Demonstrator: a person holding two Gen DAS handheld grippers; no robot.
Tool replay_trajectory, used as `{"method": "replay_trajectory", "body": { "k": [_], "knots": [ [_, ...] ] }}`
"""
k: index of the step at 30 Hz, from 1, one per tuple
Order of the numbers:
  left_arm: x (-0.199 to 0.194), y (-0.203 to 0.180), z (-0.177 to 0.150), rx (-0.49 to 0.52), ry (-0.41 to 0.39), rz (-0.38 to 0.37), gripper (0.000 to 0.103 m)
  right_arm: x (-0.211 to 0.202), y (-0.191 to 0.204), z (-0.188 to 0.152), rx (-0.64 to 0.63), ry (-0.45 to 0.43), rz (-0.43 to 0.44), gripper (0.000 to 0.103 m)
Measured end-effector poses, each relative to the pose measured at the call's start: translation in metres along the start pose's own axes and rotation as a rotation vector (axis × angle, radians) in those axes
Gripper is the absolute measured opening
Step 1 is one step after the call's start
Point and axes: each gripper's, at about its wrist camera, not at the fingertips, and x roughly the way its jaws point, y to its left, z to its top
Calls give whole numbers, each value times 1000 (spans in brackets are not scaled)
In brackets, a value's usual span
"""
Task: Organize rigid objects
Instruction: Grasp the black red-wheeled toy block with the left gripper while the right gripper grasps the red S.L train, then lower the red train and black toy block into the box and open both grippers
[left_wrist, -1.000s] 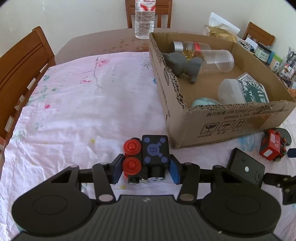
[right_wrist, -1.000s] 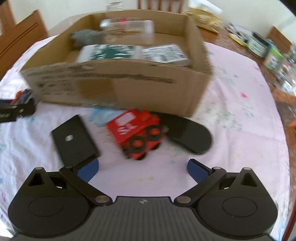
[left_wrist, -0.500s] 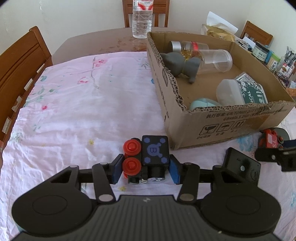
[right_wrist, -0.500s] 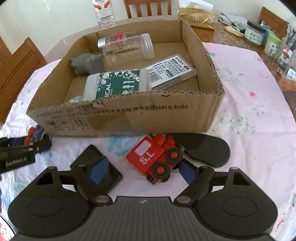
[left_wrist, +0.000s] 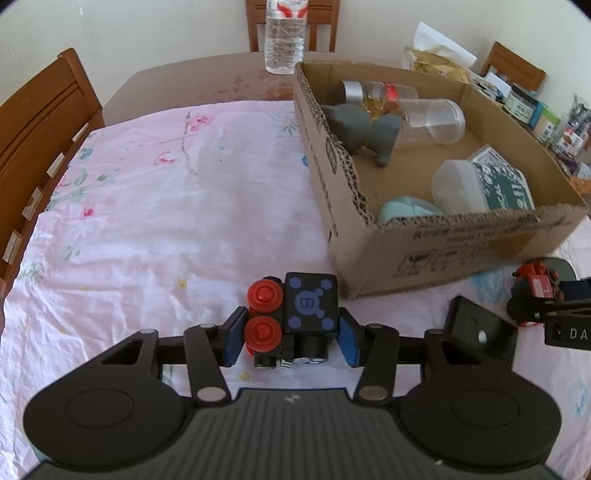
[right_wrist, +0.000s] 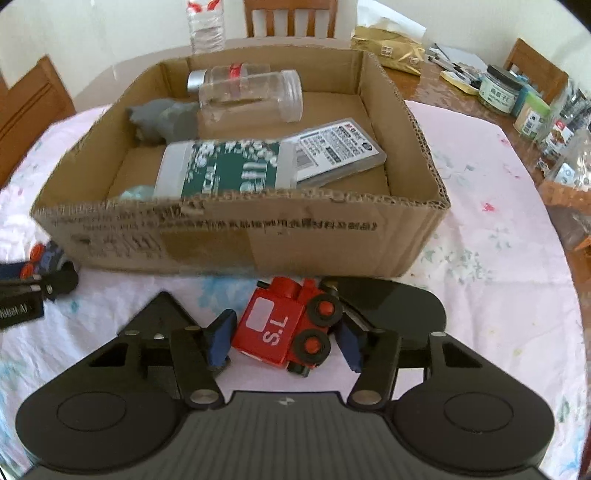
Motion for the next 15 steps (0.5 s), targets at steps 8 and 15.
{"method": "replay_trajectory", "body": {
  "k": [8, 15],
  "knots": [
    [-3, 4, -6, 16, 2, 3, 53, -2, -10, -4, 2, -3, -15, 59],
    [1, 1, -2, 32, -6, 10, 52, -1, -4, -3, -7, -18, -22, 59]
  ]
}}
